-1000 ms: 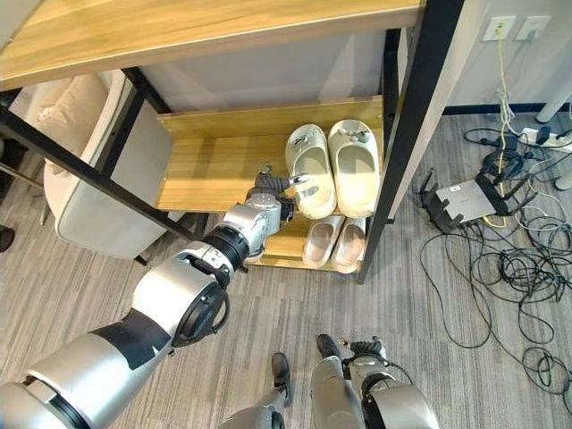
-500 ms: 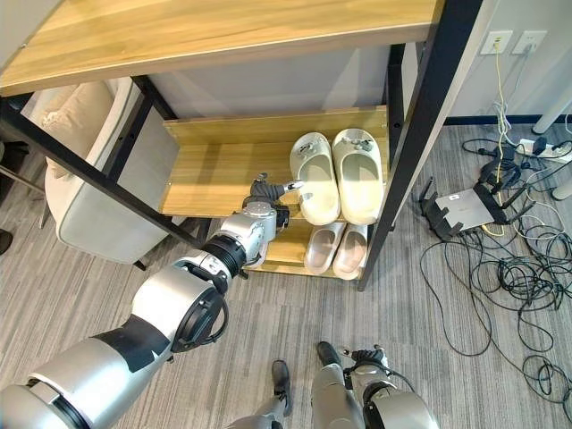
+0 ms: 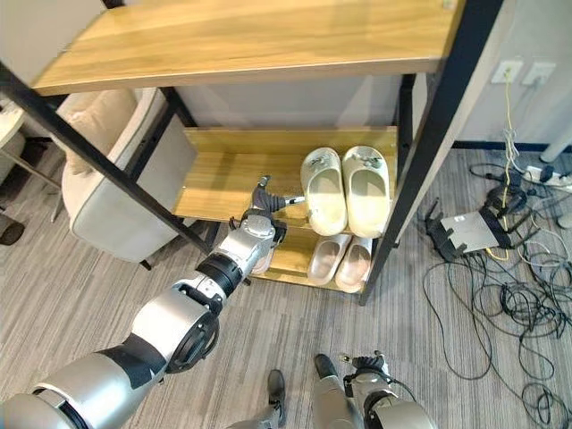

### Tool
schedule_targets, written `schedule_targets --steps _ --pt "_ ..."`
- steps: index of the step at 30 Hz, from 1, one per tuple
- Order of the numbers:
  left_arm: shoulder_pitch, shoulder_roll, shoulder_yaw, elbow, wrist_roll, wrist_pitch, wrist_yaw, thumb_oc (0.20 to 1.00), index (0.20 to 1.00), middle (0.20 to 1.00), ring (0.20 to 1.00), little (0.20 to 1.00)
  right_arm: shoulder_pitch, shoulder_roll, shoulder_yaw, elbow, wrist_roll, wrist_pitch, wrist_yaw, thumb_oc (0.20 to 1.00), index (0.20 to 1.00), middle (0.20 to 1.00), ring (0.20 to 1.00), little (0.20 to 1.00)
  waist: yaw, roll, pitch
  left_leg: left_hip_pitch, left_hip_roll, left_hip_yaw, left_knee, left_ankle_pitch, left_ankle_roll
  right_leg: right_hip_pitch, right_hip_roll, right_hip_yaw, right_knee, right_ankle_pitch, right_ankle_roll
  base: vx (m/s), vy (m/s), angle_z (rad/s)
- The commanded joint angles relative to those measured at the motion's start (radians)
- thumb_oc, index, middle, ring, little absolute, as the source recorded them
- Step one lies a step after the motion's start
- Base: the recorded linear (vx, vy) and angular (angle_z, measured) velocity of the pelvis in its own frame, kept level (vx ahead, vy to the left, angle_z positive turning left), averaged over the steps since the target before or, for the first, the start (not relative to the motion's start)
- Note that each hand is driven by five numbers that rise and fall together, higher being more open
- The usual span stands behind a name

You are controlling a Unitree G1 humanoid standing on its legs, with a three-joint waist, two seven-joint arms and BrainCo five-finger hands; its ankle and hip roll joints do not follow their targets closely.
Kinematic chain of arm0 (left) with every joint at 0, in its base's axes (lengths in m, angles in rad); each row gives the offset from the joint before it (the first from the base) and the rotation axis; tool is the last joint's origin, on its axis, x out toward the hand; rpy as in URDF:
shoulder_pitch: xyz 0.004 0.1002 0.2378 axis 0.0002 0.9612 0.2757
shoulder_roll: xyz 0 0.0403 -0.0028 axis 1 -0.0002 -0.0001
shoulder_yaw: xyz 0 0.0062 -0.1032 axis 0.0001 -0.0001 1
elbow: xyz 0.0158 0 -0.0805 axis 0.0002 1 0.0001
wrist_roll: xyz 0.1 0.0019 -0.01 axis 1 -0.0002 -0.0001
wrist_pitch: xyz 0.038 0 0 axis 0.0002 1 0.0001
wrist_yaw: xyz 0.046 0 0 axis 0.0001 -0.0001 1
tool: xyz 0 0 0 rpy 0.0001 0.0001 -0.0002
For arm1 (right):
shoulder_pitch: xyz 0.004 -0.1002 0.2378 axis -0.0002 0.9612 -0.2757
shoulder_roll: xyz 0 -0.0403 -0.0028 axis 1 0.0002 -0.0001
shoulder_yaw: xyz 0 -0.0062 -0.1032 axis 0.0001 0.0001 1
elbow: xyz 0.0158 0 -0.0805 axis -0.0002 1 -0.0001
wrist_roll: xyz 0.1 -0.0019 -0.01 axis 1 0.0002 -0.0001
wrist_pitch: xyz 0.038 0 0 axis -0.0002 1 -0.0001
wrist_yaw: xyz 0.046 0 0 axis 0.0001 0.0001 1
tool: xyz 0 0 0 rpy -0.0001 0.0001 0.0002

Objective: Arrange the slippers neatly on the shoe rack.

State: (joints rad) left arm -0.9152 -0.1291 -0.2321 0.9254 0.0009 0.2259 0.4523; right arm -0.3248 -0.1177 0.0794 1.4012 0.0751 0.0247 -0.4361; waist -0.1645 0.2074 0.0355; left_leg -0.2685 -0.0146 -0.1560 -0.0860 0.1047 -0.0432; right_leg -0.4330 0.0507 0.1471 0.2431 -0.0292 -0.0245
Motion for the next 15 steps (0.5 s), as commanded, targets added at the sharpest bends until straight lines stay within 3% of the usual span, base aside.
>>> schedule_targets --steps 1,2,6,7,9,15 --pt "0.048 -0.097 0.004 -0.099 0.092 0.065 -0.063 1.0 1.0 1.0 1.0 1.0 0.005 0.021 -0.062 0.015 0.005 -0.022 -0.01 1.0 1.0 1.0 1.0 1.0 0.017 0.035 0.043 0.142 -0.003 -0.04 -0.001 -0.061 -0.005 -0.017 0.014 0.004 0.035 0.03 0.01 -0.02 -0.005 0.19" --pt "0.053 -0.096 0.001 -0.103 0.093 0.067 -0.064 1.0 1.0 1.0 1.0 1.0 0.007 0.022 -0.062 0.015 0.005 -0.022 -0.01 1.0 1.0 1.0 1.0 1.0 0.016 0.033 0.042 0.143 -0.003 -0.041 -0.001 -0.061 -0.005 -0.015 0.014 0.003 0.033 0.03 0.01 -0.01 0.001 0.3" --pt "0.412 0.094 -0.058 -0.392 0.187 0.139 -0.134 1.0 1.0 1.0 1.0 1.0 0.059 0.035 -0.085 -0.02 0.002 -0.018 -0.001 1.0 1.0 1.0 1.0 1.0 0.044 0.012 0.018 0.163 0.01 -0.065 -0.001 -0.057 0.001 0.053 0.005 -0.03 -0.01 0.028 0.008 0.0 0.0 0.11" --pt "0.419 0.097 -0.06 -0.398 0.188 0.142 -0.136 1.0 1.0 1.0 1.0 1.0 0.062 0.037 -0.085 -0.02 0.002 -0.018 -0.002 1.0 1.0 1.0 1.0 1.0 0.043 0.01 0.017 0.165 0.01 -0.066 -0.001 -0.057 0.002 0.056 0.004 -0.031 -0.011 0.028 0.008 0.03 -0.004 0.08" --pt "0.626 0.171 -0.044 -0.526 0.237 0.188 -0.183 1.0 1.0 1.0 1.0 1.0 0.098 0.044 -0.087 -0.042 -0.007 -0.011 0.008 1.0 1.0 1.0 1.0 1.0 0.058 -0.005 -0.003 0.178 0.018 -0.073 -0.001 -0.06 0.005 0.088 0.002 -0.042 -0.03 0.023 0.01 0.05 0.001 0.2" --pt "0.865 0.226 0.067 -0.516 0.237 0.239 -0.131 1.0 1.0 1.0 1.0 1.0 0.165 0.047 -0.059 -0.109 -0.042 0.011 0.032 1.0 1.0 1.0 1.0 1.0 0.076 -0.037 -0.038 0.197 0.024 -0.081 -0.001 -0.066 0.009 0.139 -0.004 -0.059 -0.067 0.027 0.012 0.03 0.004 0.16"
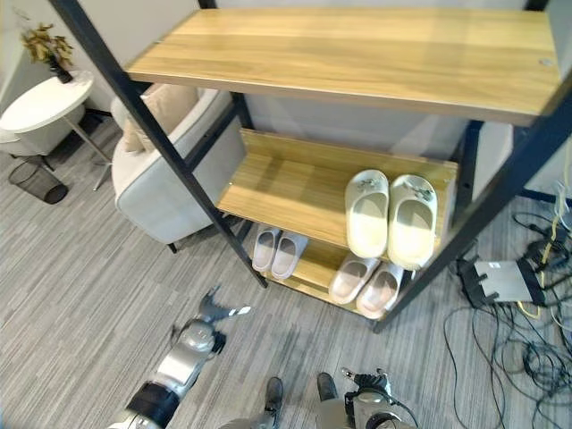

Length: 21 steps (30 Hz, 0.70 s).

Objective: Arrange the slippers neatly on the shoe rack.

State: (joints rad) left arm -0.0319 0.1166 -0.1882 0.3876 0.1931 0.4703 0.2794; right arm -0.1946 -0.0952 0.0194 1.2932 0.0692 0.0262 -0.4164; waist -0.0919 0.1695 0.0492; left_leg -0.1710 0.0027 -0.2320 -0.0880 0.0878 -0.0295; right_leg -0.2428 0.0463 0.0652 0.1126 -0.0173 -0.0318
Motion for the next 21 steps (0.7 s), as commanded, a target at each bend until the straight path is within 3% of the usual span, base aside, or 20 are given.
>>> schedule_targets --steps 1,6,10,11,12,15,19,20,21 --pt "0.001 -0.029 0.051 0.054 0.028 -0.002 0.068 1.0 1.0 1.0 1.0 1.0 0.043 0.028 0.006 -0.012 -0.042 0.016 0.013 1.0 1.0 1.0 1.0 1.0 0.006 -0.006 -0.058 0.103 0.008 -0.007 0.001 -0.05 -0.004 -0.043 0.0 0.017 0.057 0.017 0.019 0.0 0.0 0.0" --pt "0.039 -0.004 0.144 0.36 -0.003 -0.036 0.259 1.0 1.0 1.0 1.0 1.0 0.055 0.025 0.033 -0.058 -0.087 0.03 0.025 1.0 1.0 1.0 1.0 1.0 0.023 -0.047 -0.096 0.115 0.014 -0.011 0.001 -0.054 0.0 -0.006 -0.007 0.004 0.025 0.025 0.025 0.0 0.0 0.02" --pt "0.014 -0.003 0.129 0.716 -0.017 -0.195 0.436 1.0 1.0 1.0 1.0 1.0 0.043 0.041 0.068 -0.005 -0.127 0.007 0.023 1.0 1.0 1.0 1.0 1.0 0.033 -0.073 -0.118 0.125 0.015 -0.02 0.001 -0.058 0.008 0.017 -0.014 -0.005 0.006 0.024 0.026 0.01 0.001 0.1" --pt "0.012 -0.003 0.129 0.72 -0.018 -0.199 0.438 1.0 1.0 1.0 1.0 1.0 0.042 0.041 0.068 -0.005 -0.127 0.007 0.022 1.0 1.0 1.0 1.0 1.0 0.033 -0.073 -0.118 0.125 0.015 -0.02 0.001 -0.059 0.008 0.018 -0.014 -0.005 0.005 0.024 0.026 0.02 0.017 0.12" --pt "0.013 -0.02 0.136 0.847 -0.061 -0.278 0.49 1.0 1.0 1.0 1.0 1.0 0.042 0.066 0.1 0.027 -0.145 -0.012 0.008 1.0 1.0 1.0 1.0 1.0 0.038 -0.081 -0.127 0.13 0.015 -0.024 0.001 -0.059 0.012 0.027 -0.016 -0.008 0.001 0.024 0.026 0.01 0.024 0.08" --pt "0.03 -0.02 0.149 0.966 -0.107 -0.361 0.55 1.0 1.0 1.0 1.0 1.0 0.049 0.082 0.118 0.024 -0.145 -0.041 0.007 1.0 1.0 1.0 1.0 1.0 0.046 -0.095 -0.142 0.135 0.014 -0.031 0.001 -0.06 0.018 0.036 -0.018 -0.017 -0.005 0.023 0.027 0.01 0.009 0.02" --pt "0.047 -0.019 0.154 1.033 -0.135 -0.39 0.571 1.0 1.0 1.0 1.0 1.0 0.052 0.11 0.14 0.018 -0.144 -0.058 0.015 1.0 1.0 1.0 1.0 1.0 0.054 -0.106 -0.151 0.137 0.012 -0.039 0.001 -0.058 0.022 0.045 -0.021 -0.027 -0.009 0.019 0.028 -0.01 0.002 0.02" --pt "0.05 0.009 0.211 1.059 -0.182 -0.419 0.576 1.0 1.0 1.0 1.0 1.0 0.228 0.008 0.2 -0.103 -0.172 -0.108 0.097 1.0 1.0 1.0 1.0 1.0 0.037 -0.12 -0.14 0.135 0.018 -0.019 0.001 -0.061 0.023 0.034 -0.015 -0.015 -0.002 0.022 0.032 -0.04 -0.019 0.07" --pt "0.051 0.009 0.211 1.059 -0.182 -0.419 0.576 1.0 1.0 1.0 1.0 1.0 0.231 0.007 0.202 -0.106 -0.172 -0.107 0.098 1.0 1.0 1.0 1.0 1.0 0.037 -0.12 -0.141 0.135 0.018 -0.018 0.001 -0.061 0.023 0.034 -0.015 -0.014 -0.002 0.022 0.032 -0.07 -0.028 0.14"
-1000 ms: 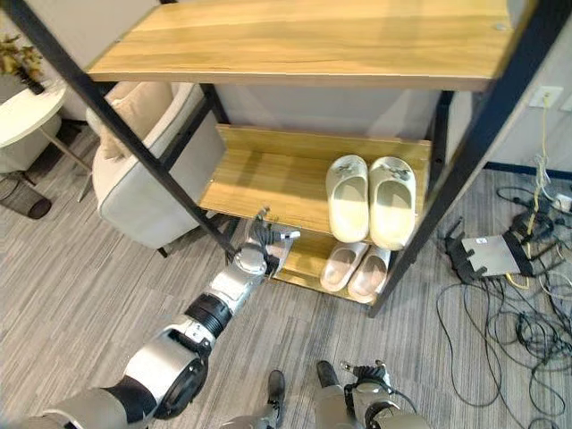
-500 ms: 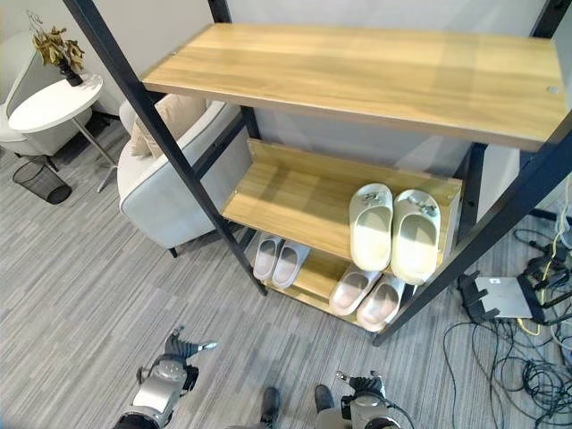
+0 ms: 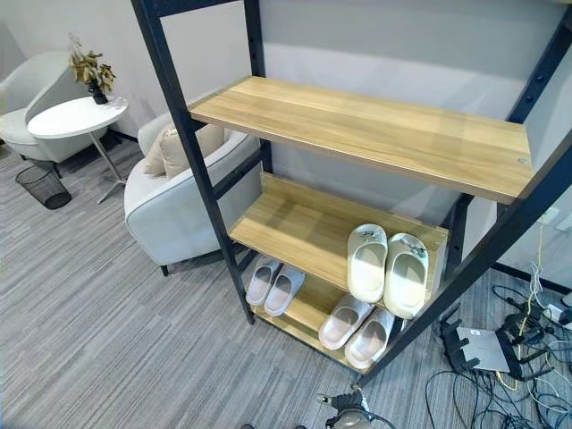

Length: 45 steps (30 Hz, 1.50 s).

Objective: Arrange the slippers neatly on the shoe rack.

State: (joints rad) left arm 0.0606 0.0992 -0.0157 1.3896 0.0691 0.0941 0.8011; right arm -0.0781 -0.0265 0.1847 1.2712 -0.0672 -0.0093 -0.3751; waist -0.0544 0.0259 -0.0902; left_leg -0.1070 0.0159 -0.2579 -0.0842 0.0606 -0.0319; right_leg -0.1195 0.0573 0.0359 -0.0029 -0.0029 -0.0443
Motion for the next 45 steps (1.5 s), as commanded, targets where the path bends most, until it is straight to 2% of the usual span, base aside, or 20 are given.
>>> schedule_targets --steps 1,3,6,10,15,23,32,36,45 --pt "-0.033 0.033 0.053 0.053 -0.066 -0.044 0.053 1.0 1.0 1.0 1.0 1.0 0.152 -0.098 0.064 -0.152 -0.045 -0.093 0.092 1.0 1.0 1.0 1.0 1.0 -0.006 0.017 0.005 0.069 0.007 0.015 -0.003 -0.034 0.025 -0.095 -0.022 0.02 0.116 0.009 0.047 -0.05 -0.019 -0.06" --pt "-0.041 0.045 0.091 0.062 -0.097 -0.031 0.045 1.0 1.0 1.0 1.0 1.0 0.211 -0.199 0.134 -0.325 -0.083 -0.13 0.132 1.0 1.0 1.0 1.0 1.0 -0.02 0.003 0.025 0.062 0.007 0.024 -0.003 -0.034 0.025 -0.108 -0.016 0.028 0.122 0.013 0.055 -0.11 -0.014 -0.16" --pt "-0.046 0.047 0.109 0.065 -0.101 -0.02 0.041 1.0 1.0 1.0 1.0 1.0 0.186 -0.238 0.149 -0.33 -0.118 -0.155 0.131 1.0 1.0 1.0 1.0 1.0 -0.023 0.003 0.031 0.061 0.003 0.02 -0.003 -0.034 0.031 -0.109 -0.022 0.021 0.123 0.014 0.058 -0.05 0.026 -0.01" --pt "-0.035 0.055 0.115 0.06 -0.092 -0.019 0.039 1.0 1.0 1.0 1.0 1.0 0.157 -0.253 0.163 -0.336 -0.136 -0.16 0.143 1.0 1.0 1.0 1.0 1.0 -0.019 0.003 0.032 0.061 -0.004 0.015 -0.003 -0.033 0.037 -0.111 -0.028 0.013 0.124 0.017 0.063 0.0 0.008 0.0" --pt "-0.024 0.069 0.118 0.062 -0.088 -0.011 0.022 1.0 1.0 1.0 1.0 1.0 0.116 -0.277 0.181 -0.394 -0.094 -0.176 0.241 1.0 1.0 1.0 1.0 1.0 -0.005 -0.003 0.034 0.057 -0.012 0.005 -0.003 -0.03 0.043 -0.114 -0.036 -0.002 0.126 0.02 0.066 -0.01 0.01 0.04" --pt "-0.038 0.069 0.121 0.087 -0.08 -0.003 -0.009 1.0 1.0 1.0 1.0 1.0 0.023 -0.32 0.223 -0.449 -0.092 -0.198 0.292 1.0 1.0 1.0 1.0 1.0 0.01 -0.009 0.042 0.051 -0.018 -0.005 -0.003 -0.027 0.049 -0.121 -0.042 -0.011 0.128 0.026 0.07 0.0 0.0 0.02" --pt "-0.044 0.083 0.119 0.099 -0.065 0.008 -0.025 1.0 1.0 1.0 1.0 1.0 -0.034 -0.436 0.253 -0.729 -0.062 -0.141 0.35 1.0 1.0 1.0 1.0 1.0 0.005 -0.018 0.055 0.044 -0.019 -0.007 -0.003 -0.025 0.051 -0.131 -0.039 -0.017 0.137 0.027 0.067 0.0 -0.001 0.0" --pt "-0.041 0.074 0.114 0.096 -0.065 0.004 -0.032 1.0 1.0 1.0 1.0 1.0 -0.044 -0.48 0.231 -0.823 -0.04 -0.105 0.364 1.0 1.0 1.0 1.0 1.0 0.001 -0.018 0.063 0.042 -0.019 -0.004 -0.003 -0.025 0.052 -0.136 -0.038 -0.018 0.142 0.027 0.067 0.0 0.0 0.0" --pt "-0.037 0.053 0.102 0.086 -0.067 -0.003 -0.034 1.0 1.0 1.0 1.0 1.0 -0.041 -0.507 0.155 -0.919 -0.016 -0.057 0.336 1.0 1.0 1.0 1.0 1.0 -0.005 -0.013 0.083 0.036 -0.02 -0.002 -0.003 -0.023 0.055 -0.149 -0.036 -0.019 0.153 0.032 0.066 0.0 0.0 0.0"
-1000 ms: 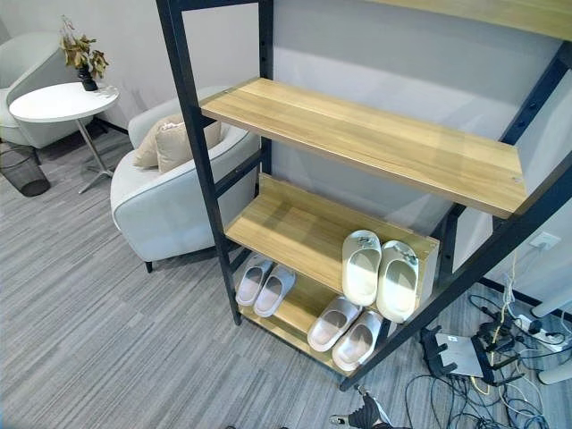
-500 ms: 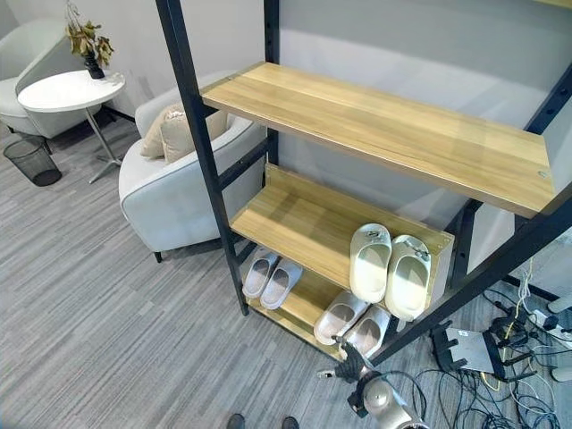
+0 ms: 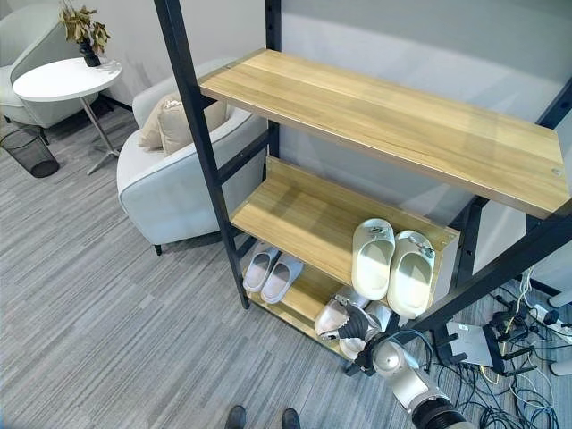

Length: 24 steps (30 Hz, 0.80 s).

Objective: Arrange the slippers neatly on the shoe rack.

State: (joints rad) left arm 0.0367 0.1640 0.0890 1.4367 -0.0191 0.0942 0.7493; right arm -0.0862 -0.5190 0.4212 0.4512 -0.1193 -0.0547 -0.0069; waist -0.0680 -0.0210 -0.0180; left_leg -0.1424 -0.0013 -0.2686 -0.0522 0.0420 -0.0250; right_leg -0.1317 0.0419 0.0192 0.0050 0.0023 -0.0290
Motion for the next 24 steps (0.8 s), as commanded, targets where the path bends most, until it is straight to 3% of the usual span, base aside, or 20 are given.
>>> schedule_targets --steps 1,24 --pt "-0.012 -0.014 -0.004 0.039 0.02 -0.005 0.018 1.0 1.0 1.0 1.0 1.0 -0.033 -0.016 -0.091 -0.108 0.04 -0.01 -0.032 1.0 1.0 1.0 1.0 1.0 0.009 0.035 0.013 0.07 -0.003 0.009 -0.035 -0.003 0.048 -0.139 -0.02 -0.003 0.146 0.027 0.051 0.0 0.0 0.0" --pt "-0.011 -0.049 -0.025 0.034 0.009 -0.021 0.04 1.0 1.0 1.0 1.0 1.0 -0.1 -0.019 -0.126 -0.074 0.057 -0.008 -0.034 1.0 1.0 1.0 1.0 1.0 0.014 0.047 0.04 0.058 -0.006 0.014 -0.035 0.0 0.051 -0.157 -0.02 -0.004 0.149 0.04 0.049 0.0 0.0 -0.01"
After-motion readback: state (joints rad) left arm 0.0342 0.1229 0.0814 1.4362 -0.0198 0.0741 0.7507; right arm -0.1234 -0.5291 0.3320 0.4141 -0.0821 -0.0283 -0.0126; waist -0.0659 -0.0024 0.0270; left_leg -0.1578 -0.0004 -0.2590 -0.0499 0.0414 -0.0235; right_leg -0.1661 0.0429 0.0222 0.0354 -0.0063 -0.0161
